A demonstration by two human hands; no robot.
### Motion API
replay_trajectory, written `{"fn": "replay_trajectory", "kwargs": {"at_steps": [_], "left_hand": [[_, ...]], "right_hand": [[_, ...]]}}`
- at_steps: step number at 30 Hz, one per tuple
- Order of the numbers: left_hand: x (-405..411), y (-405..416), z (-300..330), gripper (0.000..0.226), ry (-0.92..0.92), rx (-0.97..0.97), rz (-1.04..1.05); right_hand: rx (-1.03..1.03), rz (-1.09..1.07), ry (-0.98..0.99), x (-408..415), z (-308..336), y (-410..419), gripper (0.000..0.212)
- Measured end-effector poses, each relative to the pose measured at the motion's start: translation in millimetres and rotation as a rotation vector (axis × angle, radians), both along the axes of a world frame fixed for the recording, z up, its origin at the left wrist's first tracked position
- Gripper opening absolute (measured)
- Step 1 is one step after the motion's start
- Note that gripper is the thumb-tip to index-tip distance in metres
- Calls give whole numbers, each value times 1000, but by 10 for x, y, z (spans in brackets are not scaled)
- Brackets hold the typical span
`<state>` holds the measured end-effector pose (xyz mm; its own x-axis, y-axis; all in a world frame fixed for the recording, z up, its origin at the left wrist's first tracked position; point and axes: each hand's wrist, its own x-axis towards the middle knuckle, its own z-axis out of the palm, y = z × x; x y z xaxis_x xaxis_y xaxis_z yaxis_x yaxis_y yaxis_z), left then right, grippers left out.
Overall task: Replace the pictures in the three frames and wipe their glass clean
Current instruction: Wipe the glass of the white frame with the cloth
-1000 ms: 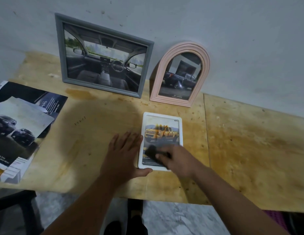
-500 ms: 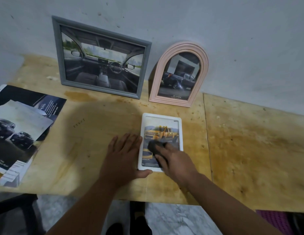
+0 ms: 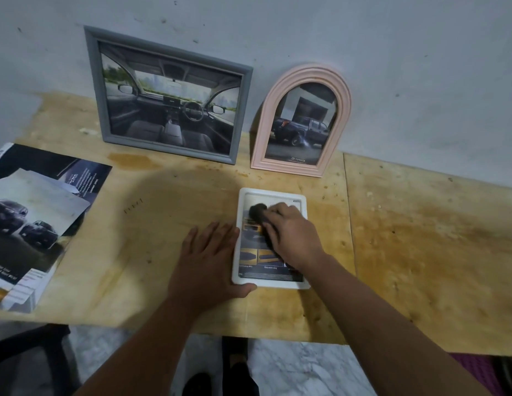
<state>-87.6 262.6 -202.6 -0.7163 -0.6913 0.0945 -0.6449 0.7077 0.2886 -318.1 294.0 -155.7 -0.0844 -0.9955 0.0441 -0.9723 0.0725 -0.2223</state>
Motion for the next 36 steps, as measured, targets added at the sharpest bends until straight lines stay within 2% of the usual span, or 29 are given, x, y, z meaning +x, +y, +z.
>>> {"fn": "replay_trajectory", "kwargs": {"at_steps": [4,7,9,11,14,17,22,25,28,30,33,36], "left_hand": [[0,6,-22,114,26,-29,0],[-2,9,-21,116,10,-12,-8],[-7,10,-4,117,2,-3,-1],[-8,10,15,116,5,2,0],[-1,4,34,117,-15,15,-15],[5,-7,20,118,-26,16,-9],[9,14,-21,117,9,-24,-2],[1,19,-26,117,22,-22,-3],[-4,10,-7,118,17,-9,0],[1,11,10,118,15,0,0],[6,12,26,119,1,15,-4],[15,11,19,119,-20,24,-3]], "right_hand": [[38,115,-98,196,-4,528,31],[174,196,-228,211,148,744,33],[235,183,-321,108,299,574,32],[150,64,-380,-36,378,264,26],[23,-143,-203,-156,315,-146,27],[65,-85,-44,26,174,-161,31],[135,-36,-58,267,143,374,32],[281,-32,-131,380,238,665,31],[411,-12,-251,284,416,498,27],[361,-104,-345,169,527,178,27],[146,-248,-188,14,441,-257,30],[155,-247,-57,114,226,-282,32]]}}
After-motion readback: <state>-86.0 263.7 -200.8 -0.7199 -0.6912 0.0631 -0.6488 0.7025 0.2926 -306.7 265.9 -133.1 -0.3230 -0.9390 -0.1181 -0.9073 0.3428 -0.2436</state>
